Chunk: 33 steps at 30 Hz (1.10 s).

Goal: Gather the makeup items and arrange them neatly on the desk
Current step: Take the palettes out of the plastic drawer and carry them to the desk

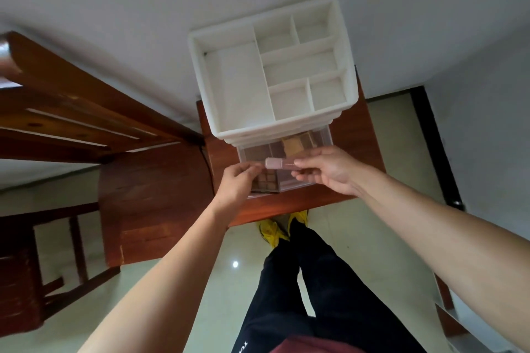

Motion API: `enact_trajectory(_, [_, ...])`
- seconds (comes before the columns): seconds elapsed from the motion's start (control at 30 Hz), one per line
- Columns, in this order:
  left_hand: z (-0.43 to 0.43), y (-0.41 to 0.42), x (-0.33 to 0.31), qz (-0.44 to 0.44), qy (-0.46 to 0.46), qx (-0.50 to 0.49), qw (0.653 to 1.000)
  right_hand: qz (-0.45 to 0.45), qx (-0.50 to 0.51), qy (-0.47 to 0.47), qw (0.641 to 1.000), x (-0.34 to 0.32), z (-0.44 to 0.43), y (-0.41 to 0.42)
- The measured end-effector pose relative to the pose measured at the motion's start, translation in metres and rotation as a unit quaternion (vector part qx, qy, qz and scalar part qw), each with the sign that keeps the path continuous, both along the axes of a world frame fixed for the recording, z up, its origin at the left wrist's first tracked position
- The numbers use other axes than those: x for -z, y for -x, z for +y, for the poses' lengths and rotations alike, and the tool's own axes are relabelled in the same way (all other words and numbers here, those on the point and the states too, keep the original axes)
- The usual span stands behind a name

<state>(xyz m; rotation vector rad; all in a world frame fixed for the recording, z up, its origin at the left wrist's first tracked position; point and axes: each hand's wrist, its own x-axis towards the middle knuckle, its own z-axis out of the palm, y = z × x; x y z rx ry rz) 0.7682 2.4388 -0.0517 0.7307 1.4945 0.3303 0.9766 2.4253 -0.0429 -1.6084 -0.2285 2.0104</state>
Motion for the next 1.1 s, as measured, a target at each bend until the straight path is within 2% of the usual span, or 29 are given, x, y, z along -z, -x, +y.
enact_trajectory(0.07, [0.001, 0.004, -0.004, -0.026, 0.028, -0.029, 0.999, -0.027, -0.042, -0.006, 0.999, -0.002, 0.001, 0.013])
enact_trajectory(0.23, [-0.005, 0.006, -0.007, -0.019, -0.032, -0.022, 0.999, -0.074, -0.068, -0.01, 0.995, 0.004, 0.002, 0.029])
enact_trajectory(0.3, [-0.009, 0.007, -0.009, -0.033, -0.032, -0.043, 0.998, -0.083, -0.079, -0.012, 0.993, 0.006, 0.002, 0.028])
enact_trajectory(0.33, [-0.009, 0.008, -0.01, -0.044, -0.022, -0.058, 0.997, -0.117, -0.089, -0.021, 0.989, 0.009, 0.002, 0.027])
enact_trajectory(0.37, [-0.01, 0.01, -0.012, -0.055, -0.01, -0.069, 0.996, -0.191, -0.121, -0.041, 0.973, 0.013, 0.003, 0.024])
enact_trajectory(0.4, [-0.01, 0.012, -0.013, -0.062, -0.004, -0.074, 0.995, -0.296, -0.172, -0.066, 0.937, 0.018, 0.005, 0.02])
enact_trajectory(0.47, [-0.01, 0.016, -0.012, -0.058, -0.003, -0.069, 0.996, -0.473, -0.267, -0.107, 0.833, 0.028, 0.011, 0.015])
enact_trajectory(0.5, [-0.01, 0.018, -0.01, -0.053, -0.003, -0.068, 0.996, -0.504, -0.294, -0.11, 0.804, 0.034, 0.015, 0.015])
enact_trajectory(0.6, [-0.012, 0.024, -0.005, -0.051, -0.002, -0.065, 0.997, -0.532, -0.361, -0.075, 0.763, 0.053, 0.024, 0.03])
enact_trajectory(0.77, [-0.018, 0.039, 0.0, -0.049, -0.002, -0.07, 0.996, -0.607, -0.315, -0.015, 0.729, 0.064, 0.024, 0.053])
enact_trajectory(0.83, [-0.021, 0.045, 0.0, -0.048, 0.004, -0.075, 0.996, -0.594, -0.289, 0.013, 0.75, 0.064, 0.025, 0.053])
enact_trajectory(0.93, [-0.024, 0.052, -0.001, -0.048, 0.013, -0.081, 0.995, -0.523, -0.227, 0.043, 0.82, 0.064, 0.031, 0.052])
enact_trajectory(1.03, [-0.026, 0.056, -0.005, -0.047, 0.018, -0.084, 0.995, -0.416, -0.121, 0.035, 0.901, 0.055, 0.03, 0.048])
enact_trajectory(1.1, [-0.026, 0.056, -0.01, -0.05, 0.022, -0.082, 0.995, -0.329, -0.063, 0.031, 0.942, 0.043, 0.023, 0.04])
